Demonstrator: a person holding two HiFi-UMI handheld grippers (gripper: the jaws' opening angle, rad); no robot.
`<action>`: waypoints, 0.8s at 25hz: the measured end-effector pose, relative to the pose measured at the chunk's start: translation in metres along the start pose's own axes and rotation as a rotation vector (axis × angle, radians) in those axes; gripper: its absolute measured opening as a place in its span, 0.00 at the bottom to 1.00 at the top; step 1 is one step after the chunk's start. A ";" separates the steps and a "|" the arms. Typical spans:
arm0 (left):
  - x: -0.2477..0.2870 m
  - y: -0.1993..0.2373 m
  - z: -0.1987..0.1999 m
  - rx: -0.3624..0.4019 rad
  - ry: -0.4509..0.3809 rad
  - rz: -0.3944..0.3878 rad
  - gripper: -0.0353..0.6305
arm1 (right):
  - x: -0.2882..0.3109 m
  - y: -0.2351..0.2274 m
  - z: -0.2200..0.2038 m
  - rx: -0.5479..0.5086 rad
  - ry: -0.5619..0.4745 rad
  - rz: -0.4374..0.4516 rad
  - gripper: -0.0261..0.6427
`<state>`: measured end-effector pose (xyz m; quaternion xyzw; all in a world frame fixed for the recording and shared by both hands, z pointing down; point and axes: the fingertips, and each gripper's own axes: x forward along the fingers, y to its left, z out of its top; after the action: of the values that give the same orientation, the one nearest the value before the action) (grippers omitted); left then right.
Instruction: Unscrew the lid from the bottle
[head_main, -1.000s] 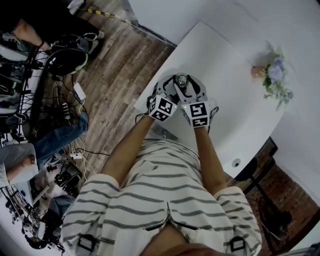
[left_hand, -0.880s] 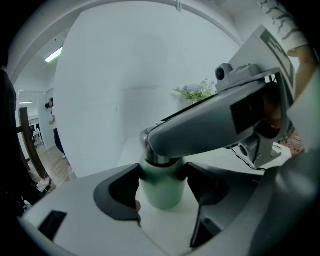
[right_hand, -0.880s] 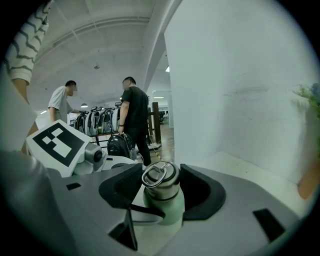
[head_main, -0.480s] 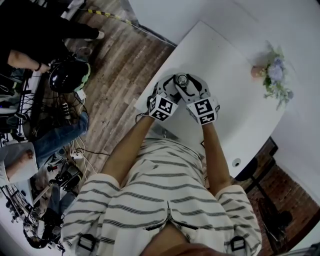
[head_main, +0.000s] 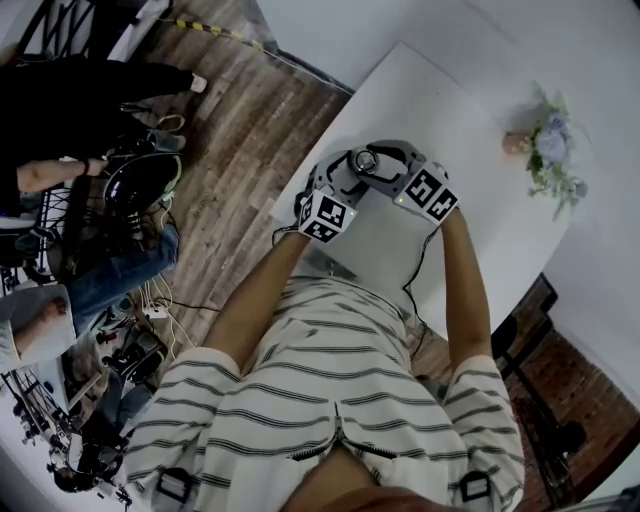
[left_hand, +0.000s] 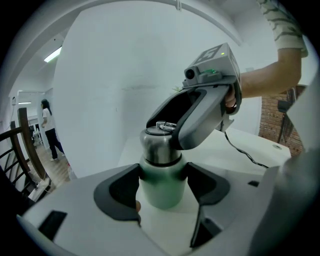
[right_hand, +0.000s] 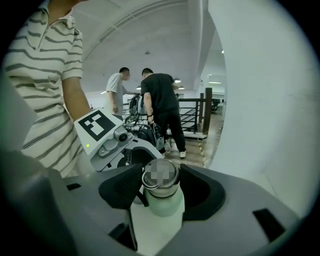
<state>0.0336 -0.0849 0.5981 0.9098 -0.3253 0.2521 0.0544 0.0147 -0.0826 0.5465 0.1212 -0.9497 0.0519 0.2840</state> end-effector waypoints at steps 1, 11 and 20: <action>0.000 0.000 0.001 0.000 0.000 0.000 0.50 | 0.000 0.001 0.000 -0.025 0.015 0.032 0.41; -0.001 0.000 0.001 0.008 0.010 -0.016 0.50 | -0.001 0.005 -0.001 -0.199 0.125 0.273 0.41; -0.001 0.000 0.002 0.006 0.008 -0.014 0.50 | -0.001 0.006 0.001 -0.216 0.134 0.291 0.41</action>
<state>0.0338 -0.0849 0.5954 0.9112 -0.3180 0.2563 0.0548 0.0138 -0.0770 0.5453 -0.0523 -0.9363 -0.0019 0.3472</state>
